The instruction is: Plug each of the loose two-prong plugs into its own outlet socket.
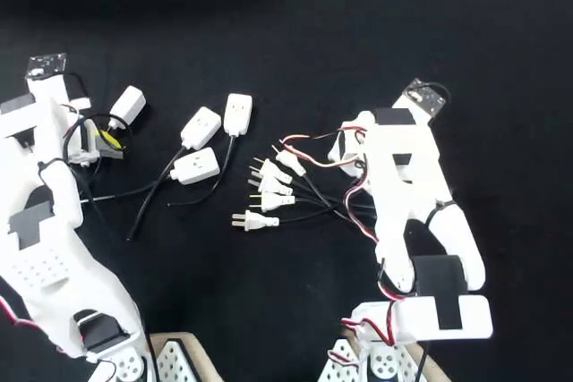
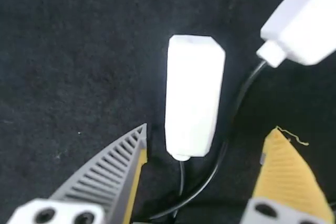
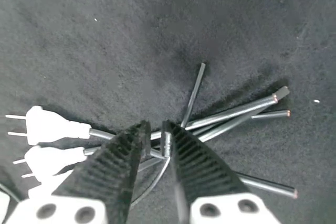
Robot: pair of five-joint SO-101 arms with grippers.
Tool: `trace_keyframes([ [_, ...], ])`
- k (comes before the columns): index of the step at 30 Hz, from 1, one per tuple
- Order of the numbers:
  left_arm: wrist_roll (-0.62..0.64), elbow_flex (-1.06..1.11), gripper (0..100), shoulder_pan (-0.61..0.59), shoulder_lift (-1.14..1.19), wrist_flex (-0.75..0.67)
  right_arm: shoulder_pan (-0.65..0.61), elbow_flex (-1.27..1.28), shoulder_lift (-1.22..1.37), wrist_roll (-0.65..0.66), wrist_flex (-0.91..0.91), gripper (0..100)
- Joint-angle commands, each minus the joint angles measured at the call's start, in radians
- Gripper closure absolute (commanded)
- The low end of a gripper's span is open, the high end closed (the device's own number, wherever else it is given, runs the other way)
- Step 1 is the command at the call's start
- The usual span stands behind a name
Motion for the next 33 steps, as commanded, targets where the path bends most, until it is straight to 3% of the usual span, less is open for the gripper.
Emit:
trace_keyframes([
  [1, -0.008, -0.127, 66, -0.008, -0.011, 0.084, 0.009, 0.015, -0.002, -0.005, -0.037, 94.5],
  [12, -0.012, -0.174, 67, -0.013, -0.005, 0.066, 0.009, 0.025, -0.004, -0.005, -0.063, 94.5],
  [17, -0.123, -0.134, 75, -0.012, 0.000, 0.034, 0.009, 0.025, -0.004, -0.005, -0.063, 94.5],
  [23, -0.126, -0.071, 76, -0.025, 0.000, -0.058, 0.009, 0.025, -0.004, -0.005, -0.064, 94.5],
  [29, -0.127, 0.093, 76, -0.027, -0.009, -0.247, 0.009, 0.025, -0.004, -0.005, -0.064, 94.5],
  [33, -0.123, 0.133, 76, -0.030, -0.011, -0.279, 0.009, 0.025, -0.004, -0.005, -0.064, 94.5],
])
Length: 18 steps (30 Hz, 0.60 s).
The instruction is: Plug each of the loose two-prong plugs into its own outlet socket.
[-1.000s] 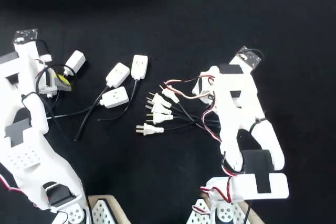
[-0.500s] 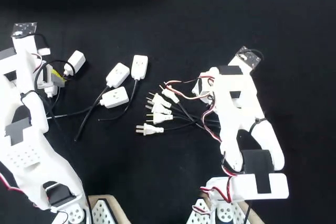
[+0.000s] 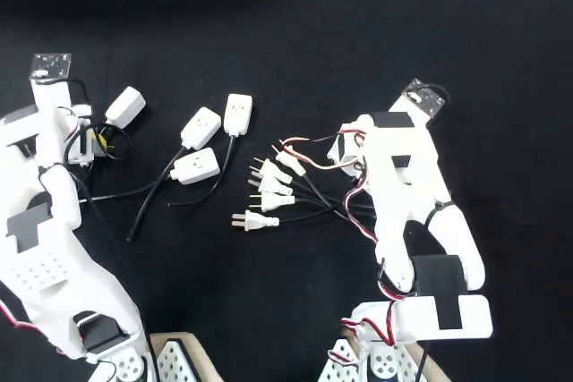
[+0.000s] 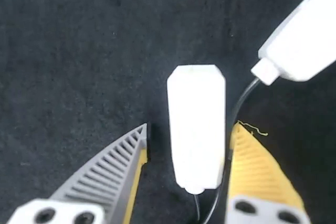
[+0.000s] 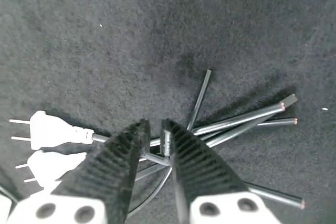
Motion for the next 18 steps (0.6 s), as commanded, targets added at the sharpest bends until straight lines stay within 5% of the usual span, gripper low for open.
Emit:
trace_keyframes([
  [1, -0.006, 0.019, 76, -0.016, -0.020, -0.043, 0.009, -0.002, -0.004, -0.005, -0.014, 94.5],
  [18, 0.031, 0.213, 86, -0.005, -0.350, -0.044, 0.009, -0.005, -0.004, -0.005, -0.014, 94.5],
])
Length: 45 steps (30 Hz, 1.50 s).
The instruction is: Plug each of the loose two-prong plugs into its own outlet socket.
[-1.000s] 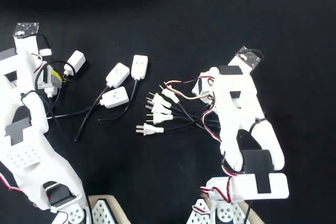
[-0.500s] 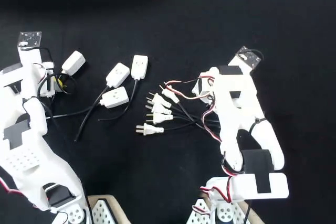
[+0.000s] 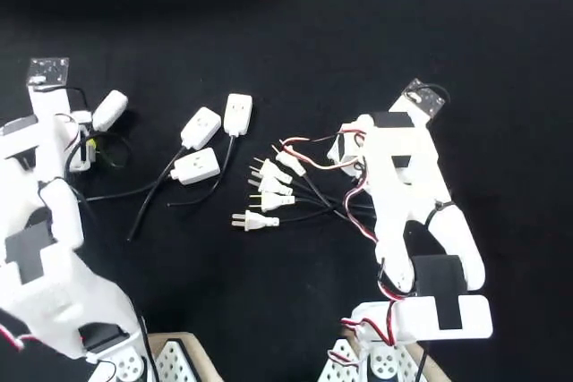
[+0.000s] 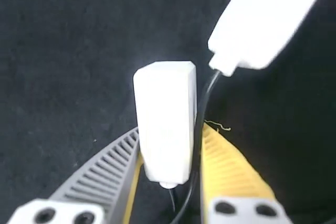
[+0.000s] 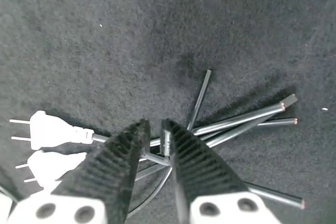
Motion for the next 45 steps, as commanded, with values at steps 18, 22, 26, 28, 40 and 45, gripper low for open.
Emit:
trace_keyframes([
  [18, -0.061, 0.176, 63, -0.031, -0.284, -0.015, 0.011, -0.002, -0.004, -0.005, -0.014, 94.5],
  [22, -0.061, 0.142, 67, -0.065, -0.275, -0.017, 0.011, -0.002, -0.004, -0.005, -0.014, 94.5],
  [26, -0.058, 0.157, 72, -0.068, -0.273, -0.081, 0.011, -0.002, -0.004, -0.005, -0.014, 94.5],
  [28, -0.031, 0.174, 74, -0.068, -0.275, -0.126, 0.011, -0.002, -0.004, -0.005, -0.014, 94.5],
  [40, -0.006, 0.303, 76, -0.050, -0.273, -0.295, 0.011, -0.002, -0.004, -0.005, -0.014, 94.5],
  [45, -0.003, 0.295, 76, -0.033, -0.232, -0.321, 0.012, -0.002, -0.004, -0.005, -0.014, 94.5],
])
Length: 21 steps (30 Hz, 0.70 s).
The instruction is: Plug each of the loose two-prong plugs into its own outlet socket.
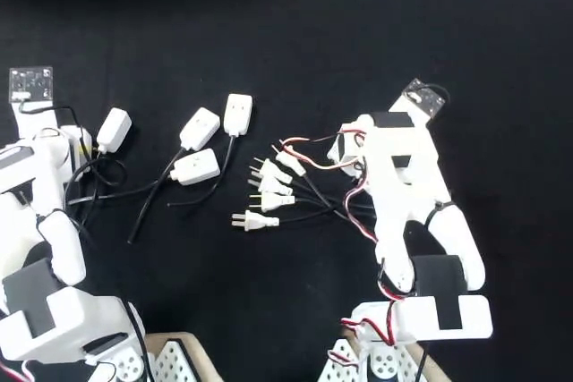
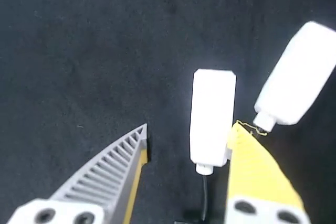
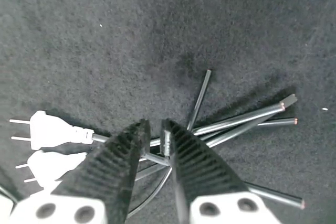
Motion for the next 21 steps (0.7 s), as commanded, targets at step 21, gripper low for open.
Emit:
trace_keyframes([
  [21, 0.075, -0.154, 95, 0.050, 0.215, -0.021, 0.014, -0.005, -0.004, -0.005, -0.012, 94.5],
])
